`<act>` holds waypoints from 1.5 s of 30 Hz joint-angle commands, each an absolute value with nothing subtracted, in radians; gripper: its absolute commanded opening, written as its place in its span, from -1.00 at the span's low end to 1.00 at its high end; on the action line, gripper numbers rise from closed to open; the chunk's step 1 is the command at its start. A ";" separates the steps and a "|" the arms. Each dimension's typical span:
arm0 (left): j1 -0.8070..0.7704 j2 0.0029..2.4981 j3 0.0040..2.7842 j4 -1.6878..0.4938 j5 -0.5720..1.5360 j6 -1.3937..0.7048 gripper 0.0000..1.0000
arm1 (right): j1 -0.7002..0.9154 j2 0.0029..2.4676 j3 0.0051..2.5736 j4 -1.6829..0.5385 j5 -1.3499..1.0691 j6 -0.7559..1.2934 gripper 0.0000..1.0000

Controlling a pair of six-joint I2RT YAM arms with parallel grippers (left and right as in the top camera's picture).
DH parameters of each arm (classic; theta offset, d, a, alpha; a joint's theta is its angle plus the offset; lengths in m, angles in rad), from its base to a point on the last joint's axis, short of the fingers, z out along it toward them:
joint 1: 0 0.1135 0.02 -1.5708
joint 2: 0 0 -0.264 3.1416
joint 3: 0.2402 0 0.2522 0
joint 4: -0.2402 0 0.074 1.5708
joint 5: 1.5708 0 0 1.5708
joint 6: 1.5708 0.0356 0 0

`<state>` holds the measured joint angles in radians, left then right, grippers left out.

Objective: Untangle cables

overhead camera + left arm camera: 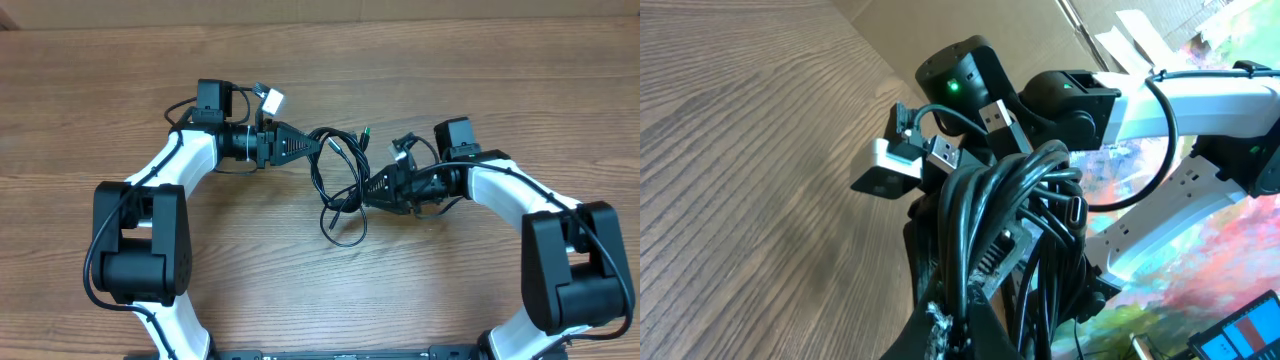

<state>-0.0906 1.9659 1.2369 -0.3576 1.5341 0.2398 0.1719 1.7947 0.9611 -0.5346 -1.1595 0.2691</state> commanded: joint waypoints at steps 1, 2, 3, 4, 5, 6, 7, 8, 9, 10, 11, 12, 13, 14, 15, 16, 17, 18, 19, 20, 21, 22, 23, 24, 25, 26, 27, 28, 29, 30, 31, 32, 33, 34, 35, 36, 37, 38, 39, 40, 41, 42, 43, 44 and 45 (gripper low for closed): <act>-0.083 1.977 1.239 -0.354 1.579 0.254 -0.91 | 0.176 1.798 0.964 -0.529 -1.140 0.281 -0.22; -0.083 1.977 1.239 -0.354 1.579 0.254 -0.92 | 0.176 1.798 0.964 -0.529 -1.140 0.281 -0.23; -0.083 1.977 1.239 -0.354 1.579 0.254 -0.91 | 0.177 1.798 0.964 -0.530 -1.140 0.281 -0.23; -0.083 1.977 1.239 -0.354 1.578 0.254 -0.92 | 0.178 1.797 0.964 -0.530 -1.141 0.281 -0.23; -0.083 1.977 1.239 -0.354 1.575 0.254 -0.92 | 0.181 1.798 0.964 -0.538 -1.141 0.281 -0.16; -0.083 1.977 1.239 -0.354 1.563 0.245 -0.92 | 0.183 1.798 0.964 -0.546 -1.141 0.279 -0.08; -0.083 1.977 1.239 -0.353 1.551 0.235 -0.92 | 0.183 1.798 0.964 -0.558 -1.142 0.258 0.00; -0.083 1.976 1.239 -0.353 1.539 0.229 -0.92 | 0.183 1.797 0.964 -0.574 -1.141 0.231 0.12; -0.083 1.977 1.239 -0.354 1.530 0.224 -0.92 | 0.183 1.798 0.964 -0.602 -1.141 0.181 0.18; -0.083 1.977 1.239 -0.354 1.528 0.223 -0.92 | 0.181 1.798 0.964 -0.635 -1.140 0.117 0.22; -0.083 1.977 1.239 -0.354 1.528 0.223 -0.92 | 0.177 1.798 0.964 -0.664 -1.134 0.069 0.24; -0.083 1.977 1.239 -0.354 1.528 0.223 -0.92 | 0.170 1.797 0.964 -0.697 -1.119 0.022 0.25; -0.083 1.977 1.239 -0.354 1.528 0.223 -0.92 | 0.166 1.798 0.964 -0.718 -1.107 -0.006 0.25; -0.083 1.977 1.239 -0.354 1.528 0.223 -0.92 | 0.163 1.798 0.964 -0.736 -1.097 -0.027 0.25; -0.083 1.977 1.239 -0.354 1.528 0.223 -0.92 | 0.162 1.798 0.964 -0.749 -1.093 -0.043 0.25; -0.083 1.977 1.239 -0.354 1.528 0.223 -0.92 | 0.162 1.797 0.964 -0.757 -1.092 -0.057 0.25; -0.083 1.977 1.239 -0.354 1.528 0.223 -0.92 | 0.162 1.797 0.964 -0.758 -1.092 -0.058 0.25; -0.083 1.977 1.239 -0.353 1.529 0.223 -0.92 | 0.162 1.797 0.964 -0.751 -1.092 -0.058 0.22; -0.083 1.977 1.239 -0.354 1.531 0.223 -0.92 | 0.162 1.798 0.964 -0.740 -1.092 -0.057 0.15; -0.083 1.977 1.239 -0.353 1.537 0.223 -0.92 | 0.163 1.797 0.964 -0.725 -1.092 -0.053 0.09; -0.083 1.977 1.239 -0.354 1.540 0.223 -0.92 | 0.163 1.797 0.964 -0.712 -1.092 -0.049 0.03; -0.084 1.976 1.239 -0.354 1.543 0.220 -0.92 | 0.163 1.798 0.964 -0.702 -1.093 -0.049 -0.07; -0.085 1.977 1.239 -0.354 1.546 0.220 -0.92 | 0.163 1.797 0.964 -0.690 -1.092 -0.049 -0.14; -0.085 1.977 1.239 -0.354 1.546 0.215 -0.92 | 0.163 1.798 0.964 -0.681 -1.092 -0.049 -0.21; -0.085 1.977 1.239 -0.354 1.546 0.207 -0.92 | 0.163 1.798 0.964 -0.673 -1.092 -0.049 -0.27; -0.085 1.977 1.239 -0.354 1.546 0.201 -0.92 | 0.163 1.797 0.964 -0.669 -1.092 -0.049 -0.29; -0.085 1.977 1.239 -0.354 1.547 0.201 -0.92 | 0.163 1.797 0.964 -0.662 -1.092 -0.044 -0.31; -0.085 1.977 1.239 -0.354 1.547 0.201 -0.92 | 0.163 1.798 0.964 -0.648 -1.092 -0.021 -0.31; -0.085 1.977 1.239 -0.354 1.547 0.201 -0.91 | 0.163 1.798 0.964 -0.635 -1.092 -0.004 -0.31; -0.085 1.976 1.239 -0.354 1.551 0.201 -0.92 | 0.163 1.798 0.964 -0.626 -1.092 0.006 -0.31; -0.085 1.977 1.239 -0.354 1.562 0.201 -0.92 | 0.163 1.798 0.964 -0.616 -1.092 0.019 -0.31; -0.085 1.977 1.239 -0.353 1.567 0.201 -0.92 | 0.164 1.798 0.964 -0.609 -1.093 0.030 -0.31; -0.085 1.977 1.239 -0.353 1.571 0.201 -0.92 | 0.164 1.798 0.964 -0.609 -1.093 0.031 -0.30; -0.085 1.976 1.239 -0.354 1.572 0.201 -0.92 | 0.167 1.798 0.964 -0.611 -1.093 0.030 -0.29; -0.085 1.977 1.239 -0.354 1.572 0.201 -0.92 | 0.172 1.798 0.963 -0.614 -1.092 0.029 -0.29; -0.085 1.977 1.239 -0.354 1.571 0.201 -0.92 | 0.181 1.797 0.963 -0.614 -1.092 0.029 -0.28; -0.085 1.977 1.239 -0.353 1.571 0.201 -0.92 | 0.192 1.798 0.962 -0.614 -1.092 0.029 -0.28; -0.085 1.977 1.239 -0.353 1.571 0.201 -0.92 | 0.204 1.798 0.962 -0.613 -1.092 0.027 -0.28; -0.085 1.977 1.239 -0.353 1.571 0.201 -0.91 | 0.218 1.798 0.962 -0.607 -1.091 0.025 -0.28; -0.085 1.977 1.239 -0.353 1.571 0.201 -0.91 | 0.230 1.798 0.962 -0.599 -1.088 0.025 -0.28; -0.085 1.977 1.239 -0.353 1.571 0.201 -0.92 | 0.243 1.798 0.962 -0.583 -1.088 0.025 -0.29; -0.085 1.977 1.239 -0.353 1.571 0.201 -0.92 | 0.252 1.798 0.962 -0.567 -1.089 0.026 -0.29; -0.085 1.977 1.239 -0.353 1.571 0.201 -0.92 | 0.262 1.798 0.962 -0.546 -1.089 0.026 -0.30; -0.085 1.977 1.239 -0.353 1.571 0.201 -0.92 | 0.270 1.798 0.962 -0.528 -1.089 0.027 -0.35; -0.085 1.977 1.239 -0.353 1.571 0.201 -0.92 | 0.279 1.797 0.962 -0.509 -1.089 0.033 -0.41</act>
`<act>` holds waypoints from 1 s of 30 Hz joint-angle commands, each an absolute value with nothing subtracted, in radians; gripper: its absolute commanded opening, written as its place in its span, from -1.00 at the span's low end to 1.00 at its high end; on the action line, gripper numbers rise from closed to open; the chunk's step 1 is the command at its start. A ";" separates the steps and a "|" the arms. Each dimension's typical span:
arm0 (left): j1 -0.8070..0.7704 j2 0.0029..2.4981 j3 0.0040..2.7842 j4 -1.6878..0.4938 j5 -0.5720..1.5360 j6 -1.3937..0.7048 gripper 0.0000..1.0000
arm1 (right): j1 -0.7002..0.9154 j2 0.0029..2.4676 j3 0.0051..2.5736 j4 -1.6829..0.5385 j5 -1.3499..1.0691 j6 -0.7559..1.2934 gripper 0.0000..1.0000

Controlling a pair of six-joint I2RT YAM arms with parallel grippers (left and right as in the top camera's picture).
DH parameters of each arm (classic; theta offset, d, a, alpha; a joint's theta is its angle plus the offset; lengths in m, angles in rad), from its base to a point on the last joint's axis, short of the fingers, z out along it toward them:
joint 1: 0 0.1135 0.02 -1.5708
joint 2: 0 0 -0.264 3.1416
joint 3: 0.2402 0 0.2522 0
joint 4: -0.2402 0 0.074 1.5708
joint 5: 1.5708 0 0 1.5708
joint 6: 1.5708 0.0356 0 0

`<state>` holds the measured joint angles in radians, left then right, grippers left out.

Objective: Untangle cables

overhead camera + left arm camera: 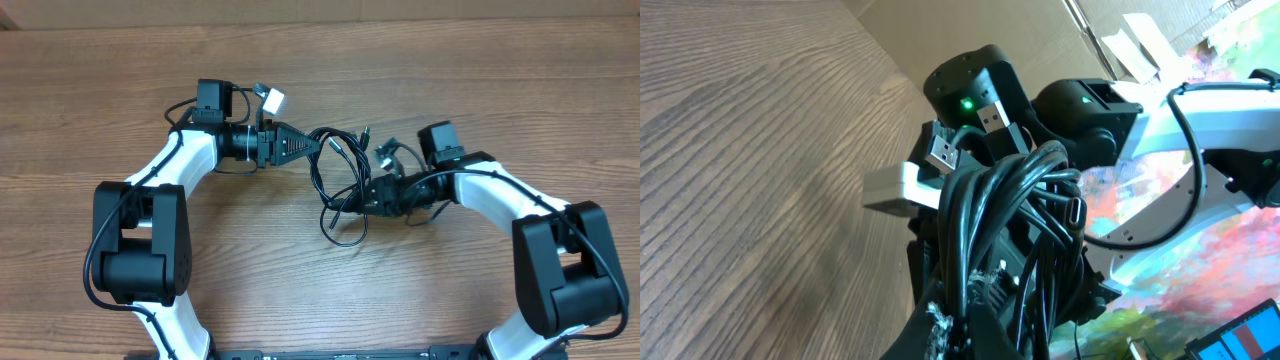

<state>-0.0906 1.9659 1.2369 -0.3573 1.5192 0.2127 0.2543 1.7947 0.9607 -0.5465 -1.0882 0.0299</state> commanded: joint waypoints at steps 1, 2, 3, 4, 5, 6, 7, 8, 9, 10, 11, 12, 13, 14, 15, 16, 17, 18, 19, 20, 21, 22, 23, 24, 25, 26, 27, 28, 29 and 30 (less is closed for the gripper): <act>-0.085 1.977 1.239 -0.353 1.570 0.201 -0.92 | 0.285 1.798 0.962 -0.494 -1.089 0.038 -0.49; -0.085 1.977 1.239 -0.353 1.568 0.201 -0.92 | 0.290 1.798 0.962 -0.480 -1.089 0.038 -0.61; -0.085 1.977 1.239 -0.353 1.568 0.201 -0.92 | 0.294 1.797 0.962 -0.471 -1.087 0.043 -0.71; -0.085 1.977 1.239 -0.353 1.568 0.201 -0.92 | 0.294 1.797 0.962 -0.461 -1.074 0.060 -0.78; -0.085 1.977 1.239 -0.353 1.568 0.201 -0.92 | 0.294 1.798 0.962 -0.458 -1.051 0.085 -0.89; -0.085 1.977 1.239 -0.353 1.568 0.201 -0.91 | 0.294 1.798 0.962 -0.458 -1.021 0.113 -0.92; -0.085 1.977 1.239 -0.353 1.567 0.201 -0.92 | 0.292 1.798 0.962 -0.459 -0.990 0.142 -0.92; -0.085 1.977 1.239 -0.351 1.565 0.201 -0.91 | 0.290 1.797 0.962 -0.462 -0.954 0.176 -0.92; -0.085 1.977 1.239 -0.344 1.556 0.201 -0.91 | 0.289 1.798 0.962 -0.468 -0.907 0.220 -0.92; -0.085 1.977 1.239 -0.340 1.550 0.201 -0.91 | 0.289 1.798 0.962 -0.471 -0.886 0.241 -0.92; -0.085 1.977 1.239 -0.339 1.536 0.200 -0.92 | 0.289 1.798 0.962 -0.475 -0.855 0.279 -0.92; -0.085 1.977 1.239 -0.339 1.525 0.200 -0.92 | 0.289 1.797 0.962 -0.480 -0.823 0.326 -0.92; -0.085 1.977 1.239 -0.339 1.510 0.189 -0.91 | 0.293 1.798 0.962 -0.485 -0.793 0.380 -0.92; -0.085 1.977 1.239 -0.336 1.493 0.174 -0.92 | 0.298 1.798 0.962 -0.493 -0.767 0.430 -0.92; -0.086 1.977 1.239 -0.332 1.475 0.155 -0.91 | 0.304 1.798 0.962 -0.506 -0.739 0.487 -0.93; -0.086 1.977 1.239 -0.324 1.451 0.129 -0.91 | 0.311 1.798 0.962 -0.519 -0.715 0.537 -0.92; -0.086 1.977 1.239 -0.314 1.425 0.098 -0.91 | 0.321 1.798 0.962 -0.537 -0.688 0.601 -0.92; -0.086 1.977 1.239 -0.303 1.390 0.058 -0.91 | 0.330 1.798 0.962 -0.552 -0.672 0.645 -0.92; -0.086 1.977 1.239 -0.296 1.346 0.012 -0.91 | 0.343 1.797 0.962 -0.570 -0.661 0.684 -0.92; -0.086 1.977 1.239 -0.290 1.305 -0.028 -0.91 | 0.353 1.798 0.962 -0.580 -0.655 0.699 -0.92; -0.086 1.977 1.239 -0.287 1.246 -0.085 -0.91 | 0.364 1.798 0.962 -0.590 -0.646 0.711 -0.92; -0.086 1.977 1.239 -0.287 1.185 -0.139 -0.92 | 0.380 1.798 0.962 -0.595 -0.637 0.711 -0.92; -0.086 1.977 1.239 -0.288 1.138 -0.181 -0.92 | 0.392 1.798 0.962 -0.598 -0.627 0.711 -0.92; -0.086 1.977 1.239 -0.290 1.089 -0.230 -0.92 | 0.402 1.798 0.962 -0.601 -0.617 0.711 -0.93; -0.086 1.977 1.239 -0.300 1.025 -0.298 -0.92 | 0.416 1.797 0.962 -0.603 -0.599 0.714 -0.92; -0.086 1.977 1.239 -0.310 0.979 -0.348 -0.92 | 0.427 1.797 0.962 -0.607 -0.580 0.729 -0.93; -0.086 1.977 1.239 -0.328 0.927 -0.403 -0.91 | 0.436 1.797 0.962 -0.609 -0.562 0.739 -0.92; -0.086 1.977 1.239 -0.345 0.886 -0.441 -0.91 | 0.443 1.797 0.962 -0.607 -0.554 0.742 -0.92; -0.086 1.977 1.239 -0.365 0.852 -0.476 -0.91 | 0.444 1.794 0.963 -0.607 -0.550 0.756 -0.92; -0.086 1.977 1.239 -0.380 0.834 -0.488 -0.92 | 0.444 1.785 0.965 -0.601 -0.551 0.764 -0.92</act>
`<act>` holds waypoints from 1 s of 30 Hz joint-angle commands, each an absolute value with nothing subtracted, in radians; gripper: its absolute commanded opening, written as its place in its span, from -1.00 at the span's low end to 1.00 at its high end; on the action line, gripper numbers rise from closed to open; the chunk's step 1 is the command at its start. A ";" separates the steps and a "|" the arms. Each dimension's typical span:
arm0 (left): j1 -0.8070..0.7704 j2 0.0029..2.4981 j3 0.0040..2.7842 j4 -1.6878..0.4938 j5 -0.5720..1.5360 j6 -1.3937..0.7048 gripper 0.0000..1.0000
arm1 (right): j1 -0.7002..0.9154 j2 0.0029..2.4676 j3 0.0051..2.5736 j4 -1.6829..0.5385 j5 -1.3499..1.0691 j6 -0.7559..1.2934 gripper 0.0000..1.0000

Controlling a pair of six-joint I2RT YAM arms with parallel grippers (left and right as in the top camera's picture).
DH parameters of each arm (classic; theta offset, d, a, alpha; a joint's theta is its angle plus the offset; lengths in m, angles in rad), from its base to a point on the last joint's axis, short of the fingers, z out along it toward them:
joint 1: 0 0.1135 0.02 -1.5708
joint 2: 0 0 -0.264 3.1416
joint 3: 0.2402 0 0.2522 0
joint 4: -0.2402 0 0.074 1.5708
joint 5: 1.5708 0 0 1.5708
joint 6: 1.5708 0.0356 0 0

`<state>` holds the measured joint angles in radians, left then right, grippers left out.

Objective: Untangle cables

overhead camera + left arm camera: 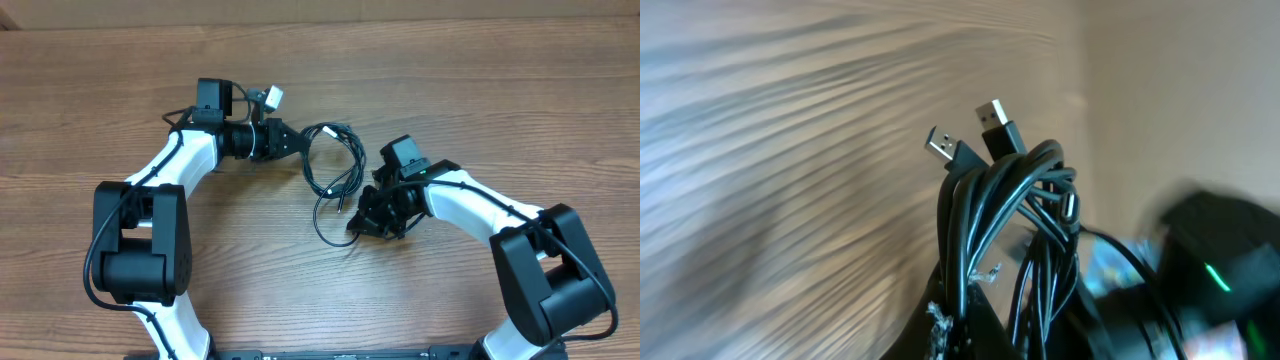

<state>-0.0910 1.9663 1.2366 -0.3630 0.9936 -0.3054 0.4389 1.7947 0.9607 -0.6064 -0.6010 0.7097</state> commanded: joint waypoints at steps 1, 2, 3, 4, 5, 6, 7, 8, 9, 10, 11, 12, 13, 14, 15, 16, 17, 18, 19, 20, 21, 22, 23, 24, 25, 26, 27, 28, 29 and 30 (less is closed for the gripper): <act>-0.087 1.977 1.239 -0.390 0.832 -0.491 -0.92 | 0.443 1.768 0.966 -0.588 -0.550 0.776 -0.92; -0.087 1.977 1.239 -0.391 0.838 -0.490 -0.91 | 0.442 1.754 0.970 -0.578 -0.550 0.782 -0.92; -0.088 1.977 1.239 -0.390 0.846 -0.490 -0.91 | 0.441 1.732 0.978 -0.565 -0.550 0.782 -0.92; -0.089 1.977 1.239 -0.389 0.857 -0.488 -0.92 | 0.441 1.711 0.987 -0.554 -0.550 0.781 -0.92; -0.091 1.977 1.239 -0.386 0.870 -0.481 -0.91 | 0.441 1.686 1.000 -0.547 -0.546 0.781 -0.92; -0.093 1.976 1.239 -0.384 0.888 -0.469 -0.92 | 0.441 1.656 1.019 -0.548 -0.530 0.781 -0.93; -0.094 1.977 1.239 -0.384 0.891 -0.466 -0.91 | 0.441 1.634 1.032 -0.549 -0.516 0.781 -0.92; -0.097 1.977 1.239 -0.384 0.891 -0.466 -0.92 | 0.441 1.606 1.047 -0.550 -0.495 0.781 -0.93; -0.099 1.977 1.239 -0.384 0.891 -0.466 -0.92 | 0.441 1.586 1.057 -0.551 -0.480 0.781 -0.93; -0.102 1.976 1.239 -0.384 0.891 -0.463 -0.92 | 0.442 1.557 1.070 -0.551 -0.456 0.781 -0.93; -0.105 1.977 1.239 -0.384 0.892 -0.457 -0.92 | 0.442 1.541 1.076 -0.551 -0.440 0.781 -0.93; -0.109 1.977 1.239 -0.384 0.893 -0.454 -0.92 | 0.442 1.510 1.084 -0.547 -0.402 0.781 -0.93; -0.113 1.977 1.239 -0.379 0.903 -0.447 -0.92 | 0.442 1.493 1.085 -0.544 -0.372 0.781 -0.93; -0.118 1.977 1.239 -0.373 0.922 -0.438 -0.91 | 0.442 1.479 1.085 -0.544 -0.332 0.781 -0.93; -0.121 1.977 1.239 -0.364 0.950 -0.426 -0.91 | 0.442 1.472 1.085 -0.545 -0.295 0.781 -0.93; -0.125 1.977 1.239 -0.355 0.983 -0.415 -0.92 | 0.442 1.468 1.085 -0.548 -0.244 0.781 -0.93; -0.128 1.977 1.239 -0.348 1.012 -0.404 -0.92 | 0.442 1.468 1.085 -0.548 -0.202 0.781 -0.92; -0.133 1.977 1.239 -0.340 1.048 -0.392 -0.92 | 0.442 1.469 1.085 -0.548 -0.142 0.782 -0.93; -0.137 1.977 1.239 -0.338 1.073 -0.383 -0.92 | 0.442 1.472 1.085 -0.548 -0.099 0.782 -0.93; -0.141 1.977 1.239 -0.336 1.087 -0.381 -0.92 | 0.442 1.472 1.085 -0.547 -0.058 0.782 -0.93; -0.145 1.977 1.239 -0.335 1.101 -0.381 -0.92 | 0.443 1.472 1.085 -0.547 -0.005 0.787 -0.93; -0.149 1.977 1.239 -0.336 1.105 -0.381 -0.92 | 0.444 1.472 1.085 -0.547 0.039 0.794 -0.93; -0.154 1.977 1.239 -0.336 1.109 -0.381 -0.92 | 0.444 1.472 1.085 -0.545 0.089 0.807 -0.92; -0.159 1.977 1.239 -0.335 1.114 -0.381 -0.91 | 0.444 1.472 1.085 -0.543 0.127 0.819 -0.93; -0.164 1.977 1.239 -0.335 1.120 -0.381 -0.92 | 0.444 1.472 1.085 -0.540 0.159 0.828 -0.92; -0.168 1.977 1.239 -0.335 1.120 -0.381 -0.92 | 0.444 1.472 1.085 -0.538 0.191 0.840 -0.93; -0.173 1.977 1.239 -0.335 1.120 -0.381 -0.92 | 0.444 1.472 1.085 -0.535 0.218 0.846 -0.93; -0.179 1.977 1.239 -0.335 1.120 -0.381 -0.92 | 0.444 1.472 1.085 -0.528 0.230 0.845 -0.93; -0.182 1.977 1.239 -0.335 1.120 -0.381 -0.91 | 0.444 1.472 1.085 -0.524 0.236 0.846 -0.93; -0.187 1.977 1.239 -0.334 1.120 -0.381 -0.91 | 0.444 1.472 1.085 -0.515 0.236 0.846 -0.93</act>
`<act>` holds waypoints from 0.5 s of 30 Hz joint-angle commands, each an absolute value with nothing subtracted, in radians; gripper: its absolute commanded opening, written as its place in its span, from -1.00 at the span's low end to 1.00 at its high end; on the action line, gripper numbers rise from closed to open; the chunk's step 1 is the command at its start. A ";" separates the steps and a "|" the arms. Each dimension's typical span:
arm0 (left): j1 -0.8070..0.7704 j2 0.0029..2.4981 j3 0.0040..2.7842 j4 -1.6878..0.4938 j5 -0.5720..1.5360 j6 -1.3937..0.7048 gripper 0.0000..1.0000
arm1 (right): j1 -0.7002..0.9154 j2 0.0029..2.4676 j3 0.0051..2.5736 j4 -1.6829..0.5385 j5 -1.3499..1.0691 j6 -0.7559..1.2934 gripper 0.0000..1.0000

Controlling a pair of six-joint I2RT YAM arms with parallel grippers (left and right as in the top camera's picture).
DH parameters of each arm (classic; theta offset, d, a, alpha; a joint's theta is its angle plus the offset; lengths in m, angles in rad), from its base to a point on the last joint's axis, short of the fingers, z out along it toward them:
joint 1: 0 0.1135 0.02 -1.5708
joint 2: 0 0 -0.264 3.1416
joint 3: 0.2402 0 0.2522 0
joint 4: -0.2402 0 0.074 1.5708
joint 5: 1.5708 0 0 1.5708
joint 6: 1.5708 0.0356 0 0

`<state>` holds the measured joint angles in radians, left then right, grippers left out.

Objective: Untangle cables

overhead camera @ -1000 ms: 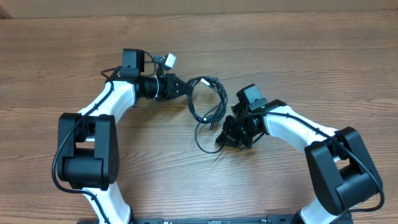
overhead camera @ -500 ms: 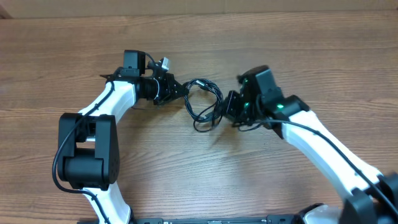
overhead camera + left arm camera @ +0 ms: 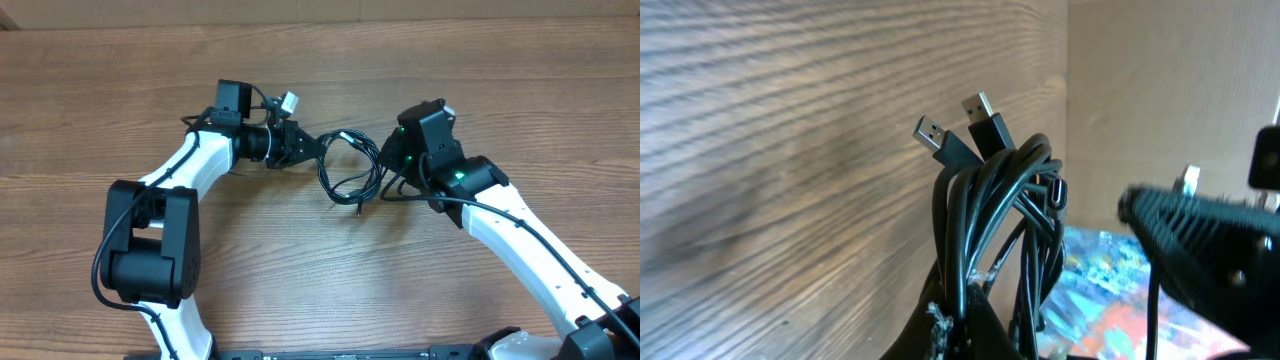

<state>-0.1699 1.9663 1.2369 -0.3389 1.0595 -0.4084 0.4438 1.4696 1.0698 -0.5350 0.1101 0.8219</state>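
A tangled bundle of black cables (image 3: 348, 165) lies looped on the wooden table between my two arms. My left gripper (image 3: 308, 146) is shut on the bundle's upper left end. In the left wrist view the left gripper (image 3: 962, 325) pinches the strands, and the black cables (image 3: 990, 220) rise from it with two USB plugs (image 3: 985, 116) sticking out on top. My right gripper (image 3: 388, 165) is at the bundle's right edge, pointing left. Its fingers are dark against the cables, so their state is unclear.
The wooden table (image 3: 300, 280) reaches in all directions round the arms. A small white connector (image 3: 290, 101) sticks up beside the left wrist. A cardboard wall (image 3: 320, 10) runs along the far edge.
My right gripper was low at the bundle's bottom end and is now higher, at the bundle's right edge. The left gripper and bundle have shifted right. The loops are tighter and shorter.
At first my left gripper held the bundle's upper left and the right gripper sat against its right side. The right gripper then stood lower along the bundle, reaching its bottom end. Now it is up at the right edge and the bundle is more compact.
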 commanded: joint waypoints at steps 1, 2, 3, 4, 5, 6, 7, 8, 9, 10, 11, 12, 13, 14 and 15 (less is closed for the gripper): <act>-0.191 1.977 1.239 -0.331 1.120 -0.381 -0.92 | 0.445 1.474 1.085 -0.505 0.236 0.845 -0.92; -0.196 1.977 1.239 -0.327 1.120 -0.381 -0.91 | 0.446 1.475 1.085 -0.495 0.237 0.845 -0.93; -0.201 1.977 1.239 -0.326 1.120 -0.381 -0.92 | 0.448 1.477 1.085 -0.484 0.244 0.845 -0.93; -0.205 1.977 1.239 -0.323 1.120 -0.381 -0.91 | 0.451 1.480 1.085 -0.476 0.256 0.845 -0.93; -0.211 1.977 1.239 -0.320 1.121 -0.382 -0.92 | 0.460 1.482 1.085 -0.471 0.274 0.845 -0.93; -0.216 1.977 1.239 -0.318 1.123 -0.381 -0.92 | 0.471 1.485 1.084 -0.468 0.294 0.846 -0.93; -0.220 1.977 1.239 -0.315 1.129 -0.382 -0.92 | 0.487 1.489 1.084 -0.466 0.322 0.846 -0.93; -0.223 1.977 1.239 -0.315 1.132 -0.382 -0.92 | 0.502 1.493 1.084 -0.464 0.350 0.845 -0.92; -0.226 1.977 1.239 -0.313 1.139 -0.382 -0.91 | 0.521 1.499 1.084 -0.461 0.393 0.845 -0.93; -0.229 1.977 1.239 -0.312 1.144 -0.382 -0.92 | 0.553 1.509 1.084 -0.459 0.462 0.845 -0.92; -0.229 1.977 1.239 -0.312 1.146 -0.382 -0.91 | 0.572 1.514 1.084 -0.458 0.511 0.844 -0.93; -0.229 1.977 1.239 -0.312 1.146 -0.382 -0.91 | 0.587 1.518 1.084 -0.458 0.553 0.844 -0.93; -0.229 1.977 1.239 -0.312 1.146 -0.391 -0.91 | 0.614 1.533 1.084 -0.457 0.639 0.841 -0.92; -0.229 1.977 1.239 -0.312 1.146 -0.393 -0.91 | 0.626 1.545 1.084 -0.457 0.689 0.837 -0.93; -0.229 1.976 1.239 -0.312 1.146 -0.393 -0.92 | 0.632 1.554 1.084 -0.455 0.717 0.837 -0.92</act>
<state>-0.2234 1.9663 1.2366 -0.3172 1.0927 -0.4088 0.5999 1.5208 1.0698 -0.4644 0.4915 0.8379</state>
